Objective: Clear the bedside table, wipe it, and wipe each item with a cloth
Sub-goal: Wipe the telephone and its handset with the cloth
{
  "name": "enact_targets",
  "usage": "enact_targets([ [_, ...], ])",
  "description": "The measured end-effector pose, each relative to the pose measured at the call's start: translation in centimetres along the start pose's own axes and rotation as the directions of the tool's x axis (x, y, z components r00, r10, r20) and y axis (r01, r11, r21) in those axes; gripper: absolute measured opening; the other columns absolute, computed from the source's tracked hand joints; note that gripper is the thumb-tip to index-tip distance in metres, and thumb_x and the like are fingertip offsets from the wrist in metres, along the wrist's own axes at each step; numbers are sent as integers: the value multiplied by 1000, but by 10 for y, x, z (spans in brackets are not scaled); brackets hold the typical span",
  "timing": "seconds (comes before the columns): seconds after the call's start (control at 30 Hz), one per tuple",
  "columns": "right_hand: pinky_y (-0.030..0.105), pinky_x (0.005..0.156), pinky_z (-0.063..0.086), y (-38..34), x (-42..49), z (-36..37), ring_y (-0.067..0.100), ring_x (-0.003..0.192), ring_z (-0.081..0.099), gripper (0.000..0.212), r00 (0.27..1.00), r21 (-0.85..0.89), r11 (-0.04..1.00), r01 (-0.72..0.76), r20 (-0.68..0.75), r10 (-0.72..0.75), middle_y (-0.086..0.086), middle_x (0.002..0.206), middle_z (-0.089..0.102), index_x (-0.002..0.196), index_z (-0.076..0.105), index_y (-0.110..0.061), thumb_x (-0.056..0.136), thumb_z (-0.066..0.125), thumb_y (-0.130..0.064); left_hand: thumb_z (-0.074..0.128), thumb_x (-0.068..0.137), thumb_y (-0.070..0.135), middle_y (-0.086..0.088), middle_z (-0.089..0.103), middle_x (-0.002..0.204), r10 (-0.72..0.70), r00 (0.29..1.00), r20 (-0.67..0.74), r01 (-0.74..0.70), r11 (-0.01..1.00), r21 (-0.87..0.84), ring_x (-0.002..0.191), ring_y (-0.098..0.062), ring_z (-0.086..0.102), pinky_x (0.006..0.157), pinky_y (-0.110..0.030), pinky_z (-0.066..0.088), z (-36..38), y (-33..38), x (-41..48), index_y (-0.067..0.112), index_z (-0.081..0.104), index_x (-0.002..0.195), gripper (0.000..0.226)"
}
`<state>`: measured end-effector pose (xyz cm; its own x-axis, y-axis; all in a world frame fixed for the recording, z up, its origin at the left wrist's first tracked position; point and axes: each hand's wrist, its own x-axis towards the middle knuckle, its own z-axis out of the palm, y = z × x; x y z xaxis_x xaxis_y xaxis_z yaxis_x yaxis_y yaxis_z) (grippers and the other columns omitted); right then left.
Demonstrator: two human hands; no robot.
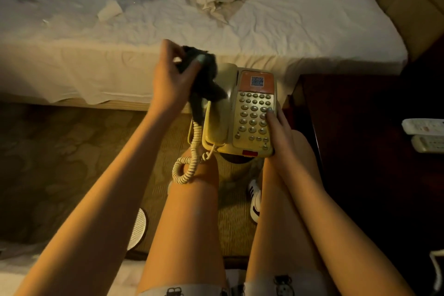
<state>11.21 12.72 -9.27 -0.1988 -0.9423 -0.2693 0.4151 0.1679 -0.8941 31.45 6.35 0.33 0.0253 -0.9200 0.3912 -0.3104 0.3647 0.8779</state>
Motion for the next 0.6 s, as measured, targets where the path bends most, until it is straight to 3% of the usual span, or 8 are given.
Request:
enact_targets([
  [0.1, 28, 67, 58, 5, 5, 1, 12, 90, 71, 44, 999, -40, 999, -21, -25, 20, -2, 107, 69, 143, 41, -26, 100, 47, -21, 57, 97, 17, -8, 50, 116, -63, 998, -16, 64, 996, 60, 98, -8, 58, 78, -25, 58, -17, -21, -10, 6, 36, 121, 34],
  [0.23, 32, 72, 58, 11, 2, 3, 18, 98, 69, 44, 999, 9, 999, -35, 29, 34, 1, 110, 69, 142, 43, -27, 99, 48, -19, 39, 104, 23, -7, 48, 123, -191, 950, 248, 173, 981, 92, 110, -23, 54, 88, -36, 51, 6, -43, -35, 16, 25, 144, 43],
  [0.33, 32, 73, 58, 11, 0, 1, 20, 100, 69, 44, 999, 7, 999, -45, 27, 45, 1, 107, 72, 141, 45, -24, 98, 49, -18, 34, 105, 25, -9, 54, 125, -181, 970, 159, 146, 967, 210, 116, -26, 52, 97, -43, 45, 16, -54, -32, 8, 41, 135, 35],
  [0.5, 31, 75, 58, 7, -6, -12, 21, 103, 67, 36, 995, -29, 998, -62, 71, 64, 0, 106, 72, 132, 52, -27, 97, 47, -20, 37, 104, 31, -10, 56, 114, -153, 981, 120, 118, 959, 258, 109, -30, 52, 92, -47, 45, 13, -61, 2, 7, 47, 122, 31],
  [0.6, 25, 67, 58, 3, -8, -18, 13, 91, 71, 28, 997, -39, 998, -49, 64, 51, -6, 94, 75, 121, 57, -31, 98, 46, -19, 47, 100, 30, -15, 58, 111, -192, 968, 159, 176, 978, 108, 104, -27, 56, 88, -44, 47, 16, -61, 11, 12, 46, 117, 25],
])
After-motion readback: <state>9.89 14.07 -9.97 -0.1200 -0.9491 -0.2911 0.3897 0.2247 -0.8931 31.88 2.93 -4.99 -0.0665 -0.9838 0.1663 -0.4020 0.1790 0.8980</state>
